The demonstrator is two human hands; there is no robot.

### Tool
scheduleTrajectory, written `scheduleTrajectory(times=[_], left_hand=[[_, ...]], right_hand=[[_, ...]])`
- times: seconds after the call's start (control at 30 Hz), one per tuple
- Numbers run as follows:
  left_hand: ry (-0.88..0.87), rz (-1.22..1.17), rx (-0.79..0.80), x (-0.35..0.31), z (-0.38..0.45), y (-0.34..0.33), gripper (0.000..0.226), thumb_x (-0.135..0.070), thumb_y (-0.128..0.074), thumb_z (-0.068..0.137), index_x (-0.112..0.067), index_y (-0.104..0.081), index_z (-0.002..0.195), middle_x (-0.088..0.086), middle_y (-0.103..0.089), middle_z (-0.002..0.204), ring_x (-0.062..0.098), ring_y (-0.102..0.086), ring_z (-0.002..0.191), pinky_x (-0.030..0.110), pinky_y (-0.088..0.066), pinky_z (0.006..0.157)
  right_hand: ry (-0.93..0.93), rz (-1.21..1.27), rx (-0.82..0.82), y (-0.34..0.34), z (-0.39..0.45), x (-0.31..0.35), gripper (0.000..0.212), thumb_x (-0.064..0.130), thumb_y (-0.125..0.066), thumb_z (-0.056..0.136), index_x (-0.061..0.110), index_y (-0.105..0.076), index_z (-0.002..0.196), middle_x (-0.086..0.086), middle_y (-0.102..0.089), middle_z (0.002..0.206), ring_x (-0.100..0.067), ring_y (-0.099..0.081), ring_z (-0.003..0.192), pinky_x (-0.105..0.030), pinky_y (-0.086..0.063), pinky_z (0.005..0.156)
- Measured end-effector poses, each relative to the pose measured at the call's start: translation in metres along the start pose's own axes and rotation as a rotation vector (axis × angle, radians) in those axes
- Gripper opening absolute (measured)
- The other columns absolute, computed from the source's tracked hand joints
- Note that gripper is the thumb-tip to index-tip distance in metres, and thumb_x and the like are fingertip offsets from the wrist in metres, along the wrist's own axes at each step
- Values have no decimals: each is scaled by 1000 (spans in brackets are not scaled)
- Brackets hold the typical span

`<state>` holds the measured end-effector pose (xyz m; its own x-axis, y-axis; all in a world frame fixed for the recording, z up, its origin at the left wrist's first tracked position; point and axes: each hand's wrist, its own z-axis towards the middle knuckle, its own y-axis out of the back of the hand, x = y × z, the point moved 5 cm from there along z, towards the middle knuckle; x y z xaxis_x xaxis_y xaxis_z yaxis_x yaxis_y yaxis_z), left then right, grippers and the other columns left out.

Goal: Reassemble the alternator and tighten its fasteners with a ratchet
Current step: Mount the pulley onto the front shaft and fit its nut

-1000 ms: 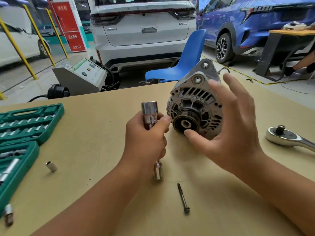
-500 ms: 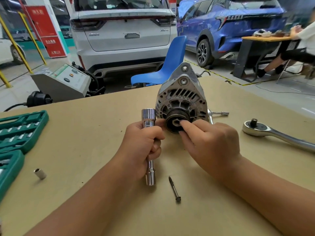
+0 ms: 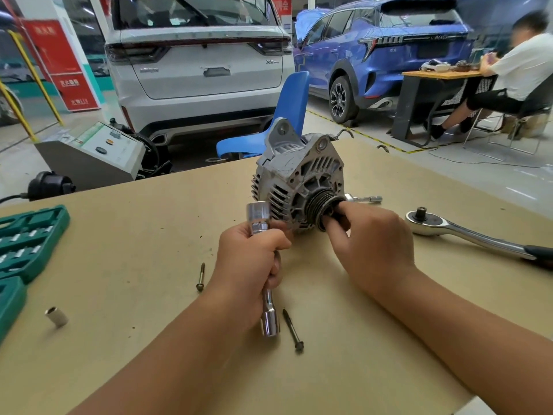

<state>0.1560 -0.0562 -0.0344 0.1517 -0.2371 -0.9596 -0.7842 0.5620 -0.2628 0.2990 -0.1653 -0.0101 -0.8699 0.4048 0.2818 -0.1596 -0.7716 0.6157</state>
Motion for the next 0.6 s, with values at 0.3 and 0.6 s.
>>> scheduleTrajectory(times=[0.3, 0.6], left_hand=[[1, -110, -160, -1, 8, 13, 25, 10, -61, 85, -13, -60, 96, 8, -43, 83, 9, -29, 43, 20, -22, 36], [-76, -100, -82, -4, 0, 3, 33, 10, -63, 86, -16, -72, 104, 11, -56, 94, 10, -33, 39, 19, -25, 36]], right_hand=[[-302, 351, 19, -3, -2, -6, 10, 34, -75, 84, 24, -77, 81, 13, -69, 62, -8, -63, 58, -29, -53, 60], [-581, 520, 138, -10, 3, -9, 23, 23, -62, 83, 10, -69, 65, -7, -64, 50, -18, -64, 40, -35, -57, 51]])
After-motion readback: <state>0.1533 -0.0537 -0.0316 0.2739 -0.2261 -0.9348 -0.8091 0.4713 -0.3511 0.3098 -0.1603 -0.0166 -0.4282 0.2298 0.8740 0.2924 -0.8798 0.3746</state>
